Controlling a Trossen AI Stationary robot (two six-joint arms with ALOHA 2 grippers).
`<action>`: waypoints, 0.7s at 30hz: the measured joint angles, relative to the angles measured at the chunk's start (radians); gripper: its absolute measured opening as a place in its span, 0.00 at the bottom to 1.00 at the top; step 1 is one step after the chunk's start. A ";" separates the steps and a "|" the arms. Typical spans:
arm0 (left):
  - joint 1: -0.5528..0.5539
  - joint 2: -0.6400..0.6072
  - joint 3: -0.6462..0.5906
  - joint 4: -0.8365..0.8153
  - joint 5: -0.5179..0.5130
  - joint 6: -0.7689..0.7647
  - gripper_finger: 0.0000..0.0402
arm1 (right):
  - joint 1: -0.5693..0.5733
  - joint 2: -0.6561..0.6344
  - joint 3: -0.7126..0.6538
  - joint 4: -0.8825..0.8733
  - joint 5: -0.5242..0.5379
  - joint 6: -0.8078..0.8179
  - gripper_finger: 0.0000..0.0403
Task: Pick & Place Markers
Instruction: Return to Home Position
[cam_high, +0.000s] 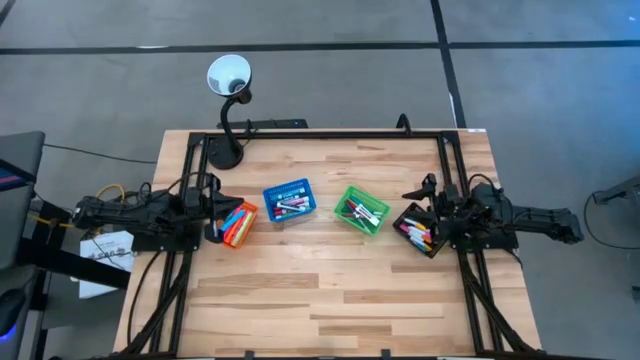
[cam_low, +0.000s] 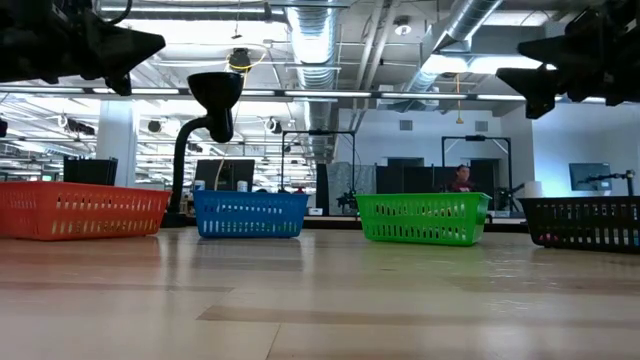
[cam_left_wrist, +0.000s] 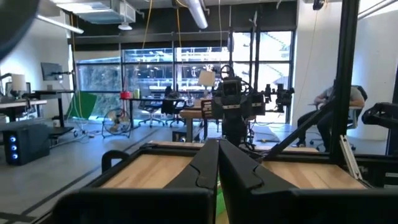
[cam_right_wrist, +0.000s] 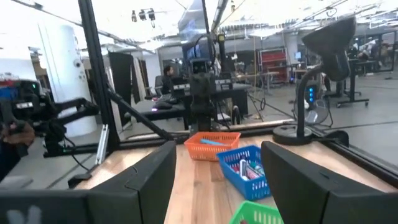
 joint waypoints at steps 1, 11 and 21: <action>0.000 0.000 0.000 -0.001 0.000 -0.001 0.02 | 0.000 0.000 0.000 -0.006 0.000 -0.009 0.56; 0.000 0.000 0.000 -0.012 -0.006 -0.028 0.02 | 0.000 0.001 -0.001 -0.097 0.001 -0.013 0.56; 0.000 0.000 0.000 -0.112 -0.045 -0.061 0.02 | -0.008 0.001 -0.002 -0.088 0.004 -0.012 0.56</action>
